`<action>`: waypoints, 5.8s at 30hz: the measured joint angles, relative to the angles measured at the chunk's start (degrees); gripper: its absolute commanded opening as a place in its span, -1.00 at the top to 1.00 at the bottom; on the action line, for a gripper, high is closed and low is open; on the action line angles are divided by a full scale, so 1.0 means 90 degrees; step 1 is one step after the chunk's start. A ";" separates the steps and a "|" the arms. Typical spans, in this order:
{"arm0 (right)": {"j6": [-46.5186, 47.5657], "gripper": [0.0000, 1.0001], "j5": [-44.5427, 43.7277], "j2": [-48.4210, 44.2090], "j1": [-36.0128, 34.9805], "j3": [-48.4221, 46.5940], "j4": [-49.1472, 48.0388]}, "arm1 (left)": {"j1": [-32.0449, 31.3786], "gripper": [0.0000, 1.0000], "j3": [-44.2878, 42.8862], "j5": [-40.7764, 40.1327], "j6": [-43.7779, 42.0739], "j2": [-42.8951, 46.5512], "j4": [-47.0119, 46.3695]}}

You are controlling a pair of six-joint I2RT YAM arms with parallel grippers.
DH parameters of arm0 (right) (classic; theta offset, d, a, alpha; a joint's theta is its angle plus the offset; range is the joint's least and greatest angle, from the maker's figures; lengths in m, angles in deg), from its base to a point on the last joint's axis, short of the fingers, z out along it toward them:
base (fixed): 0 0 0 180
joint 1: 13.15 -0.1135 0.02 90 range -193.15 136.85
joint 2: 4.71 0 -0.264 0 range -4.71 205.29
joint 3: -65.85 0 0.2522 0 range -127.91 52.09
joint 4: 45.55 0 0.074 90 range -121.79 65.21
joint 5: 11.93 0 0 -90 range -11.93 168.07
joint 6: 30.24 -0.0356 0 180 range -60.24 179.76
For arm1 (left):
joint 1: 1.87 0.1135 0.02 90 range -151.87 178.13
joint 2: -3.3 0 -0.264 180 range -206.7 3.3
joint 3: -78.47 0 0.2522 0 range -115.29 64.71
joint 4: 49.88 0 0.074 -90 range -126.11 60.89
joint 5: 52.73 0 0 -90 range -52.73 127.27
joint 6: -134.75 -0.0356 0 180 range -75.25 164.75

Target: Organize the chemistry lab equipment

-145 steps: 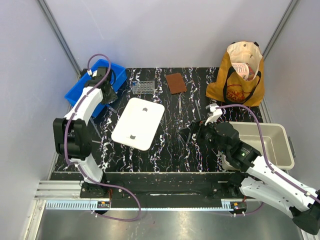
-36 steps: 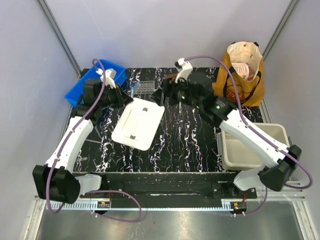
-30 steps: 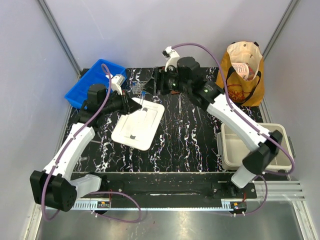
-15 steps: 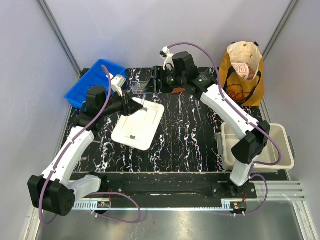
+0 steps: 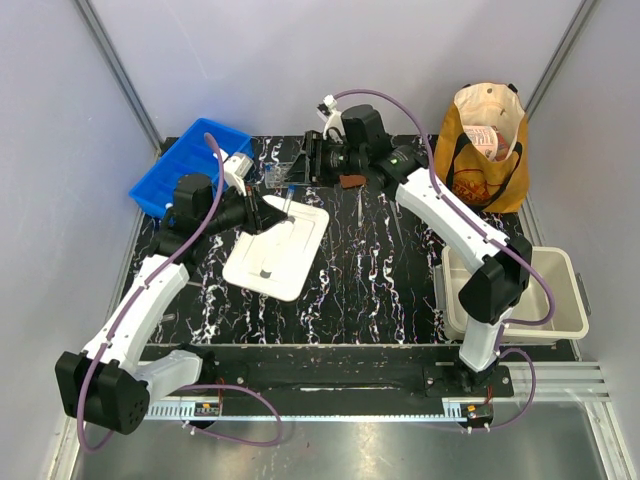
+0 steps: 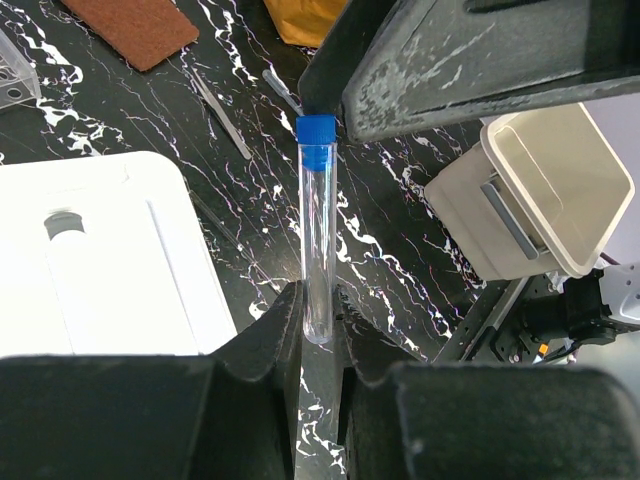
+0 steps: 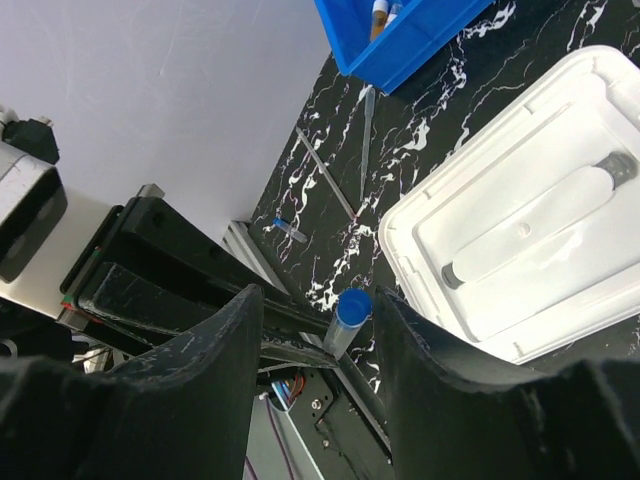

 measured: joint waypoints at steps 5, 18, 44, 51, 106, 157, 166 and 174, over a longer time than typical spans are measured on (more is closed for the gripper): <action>-0.0129 -0.03 -0.0007 0.0000 0.0000 0.0107 -0.0022 | 0.0000 1.00 0.0002 -0.0005 -0.0002 0.0000 -0.0002; -0.0270 0.41 0.0012 0.0002 0.0015 0.0364 -0.0279 | 0.0000 1.00 0.0005 -0.0053 -0.0002 0.0005 -0.0005; 0.1484 0.74 -0.1486 0.0600 0.0034 -0.0284 -0.1188 | -0.0022 -0.98 -0.0019 -0.1933 0.0007 0.0189 0.1027; 0.2761 0.65 -0.2239 0.1698 0.0058 -0.0580 -0.2691 | -0.0022 -0.98 -0.0012 -0.4733 0.0291 0.0780 0.2050; 0.4471 0.65 -0.2552 0.4692 0.0151 -0.2045 -0.4473 | -0.0022 -0.98 0.0299 -0.5965 0.0704 0.1416 0.2297; 0.4473 0.61 -0.2526 0.4996 0.0017 -0.2152 -0.4585 | -0.0022 -0.98 0.0299 -0.5943 0.0748 0.1416 0.2297; 0.4471 0.57 -0.2565 0.5115 0.0017 -0.2140 -0.4585 | -0.0022 -0.98 0.0299 -0.5940 0.0750 0.1416 0.2297; 0.4469 0.40 -0.2567 0.5161 0.0015 -0.2140 -0.4585 | -0.0022 -0.98 0.0299 -0.5940 0.0750 0.1416 0.2297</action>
